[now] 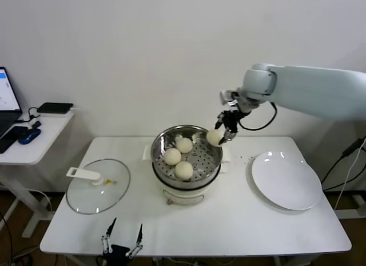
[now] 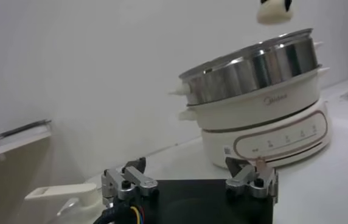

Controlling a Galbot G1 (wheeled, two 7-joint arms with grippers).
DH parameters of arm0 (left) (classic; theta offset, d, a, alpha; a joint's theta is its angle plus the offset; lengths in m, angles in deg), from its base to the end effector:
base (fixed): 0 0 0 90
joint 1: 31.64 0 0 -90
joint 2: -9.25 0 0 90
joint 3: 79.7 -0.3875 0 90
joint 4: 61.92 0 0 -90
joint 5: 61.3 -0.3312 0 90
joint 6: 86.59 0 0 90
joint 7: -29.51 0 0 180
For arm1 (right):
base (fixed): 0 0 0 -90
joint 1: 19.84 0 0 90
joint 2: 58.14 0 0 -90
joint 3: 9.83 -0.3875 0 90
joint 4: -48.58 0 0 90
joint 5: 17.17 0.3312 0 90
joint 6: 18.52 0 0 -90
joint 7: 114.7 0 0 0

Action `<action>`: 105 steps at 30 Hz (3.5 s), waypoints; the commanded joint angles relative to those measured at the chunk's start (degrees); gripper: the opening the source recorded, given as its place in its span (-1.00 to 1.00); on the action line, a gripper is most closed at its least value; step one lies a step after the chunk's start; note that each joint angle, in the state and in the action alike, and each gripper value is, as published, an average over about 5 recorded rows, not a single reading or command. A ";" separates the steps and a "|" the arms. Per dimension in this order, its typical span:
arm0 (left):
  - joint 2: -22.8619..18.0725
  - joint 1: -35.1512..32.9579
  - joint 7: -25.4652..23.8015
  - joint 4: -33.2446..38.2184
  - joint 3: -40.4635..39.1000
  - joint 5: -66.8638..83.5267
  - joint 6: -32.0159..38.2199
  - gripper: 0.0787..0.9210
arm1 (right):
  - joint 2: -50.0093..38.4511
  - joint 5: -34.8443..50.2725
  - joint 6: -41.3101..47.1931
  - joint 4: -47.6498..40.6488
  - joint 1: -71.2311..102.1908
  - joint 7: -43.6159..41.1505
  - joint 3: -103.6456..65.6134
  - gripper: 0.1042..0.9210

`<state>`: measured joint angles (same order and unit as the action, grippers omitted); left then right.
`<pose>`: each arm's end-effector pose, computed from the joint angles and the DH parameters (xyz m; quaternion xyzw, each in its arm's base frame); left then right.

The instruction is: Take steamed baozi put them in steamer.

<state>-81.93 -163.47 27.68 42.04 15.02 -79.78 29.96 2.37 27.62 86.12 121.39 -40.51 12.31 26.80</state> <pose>0.0332 0.0201 -0.4432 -0.0519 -0.9853 -0.1614 0.0212 0.5789 -0.0179 0.0166 0.5459 -0.5576 0.5344 0.3248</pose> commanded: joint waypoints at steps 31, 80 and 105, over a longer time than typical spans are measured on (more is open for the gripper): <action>-0.39 0.05 -0.39 0.48 0.43 -0.70 -0.39 0.77 | 6.73 0.89 1.32 -9.99 10.19 -0.38 -6.48 0.55; -1.31 -0.65 0.88 1.57 -1.09 -1.54 0.39 0.77 | 10.39 -30.53 -29.30 44.18 144.62 54.64 -130.97 0.76; -2.33 -1.89 1.21 3.63 -1.73 0.18 0.83 0.77 | 10.86 -29.17 -48.14 36.38 156.74 53.84 -122.08 0.76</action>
<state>-82.95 -165.27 28.83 45.36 13.40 -79.83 30.73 11.31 -0.72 44.44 159.18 111.77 65.92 -96.32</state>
